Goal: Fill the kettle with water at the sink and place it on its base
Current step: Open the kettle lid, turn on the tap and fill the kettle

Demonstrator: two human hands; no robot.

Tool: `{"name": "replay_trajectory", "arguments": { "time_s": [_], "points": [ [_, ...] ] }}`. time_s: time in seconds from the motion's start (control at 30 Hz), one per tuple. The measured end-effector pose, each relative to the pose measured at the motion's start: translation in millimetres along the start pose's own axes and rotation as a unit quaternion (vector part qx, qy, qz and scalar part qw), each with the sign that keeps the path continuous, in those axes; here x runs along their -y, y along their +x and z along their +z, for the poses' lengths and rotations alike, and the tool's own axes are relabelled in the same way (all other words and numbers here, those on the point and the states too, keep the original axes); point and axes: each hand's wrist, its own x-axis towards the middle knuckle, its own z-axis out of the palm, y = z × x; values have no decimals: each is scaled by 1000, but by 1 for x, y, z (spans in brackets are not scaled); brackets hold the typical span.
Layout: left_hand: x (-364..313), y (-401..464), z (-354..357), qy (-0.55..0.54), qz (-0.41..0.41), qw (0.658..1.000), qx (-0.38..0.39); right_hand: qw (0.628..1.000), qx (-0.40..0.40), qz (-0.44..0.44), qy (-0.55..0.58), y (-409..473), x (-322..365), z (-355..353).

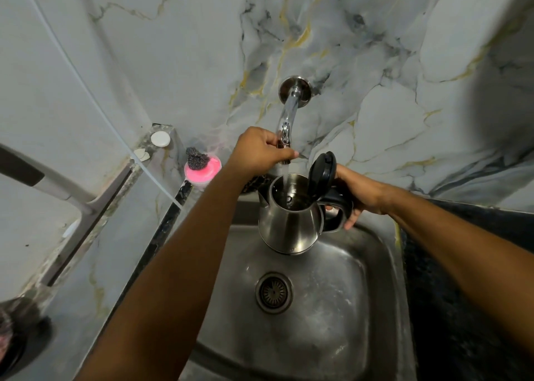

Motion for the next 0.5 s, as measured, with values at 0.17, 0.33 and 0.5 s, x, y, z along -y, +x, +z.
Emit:
{"name": "replay_trajectory", "arguments": {
  "time_s": [0.17,0.33,0.5],
  "points": [
    [7,11,-18,-71,4,989,129,1000,2,19,1,4,-3,-7],
    [34,4,-8,-136,-5,984,115,1000,2,14,3,10,0,-5],
    [119,-30,36,-219,-278,928,-113,1000,1,17,13,13,1,-6]
  ]
}}
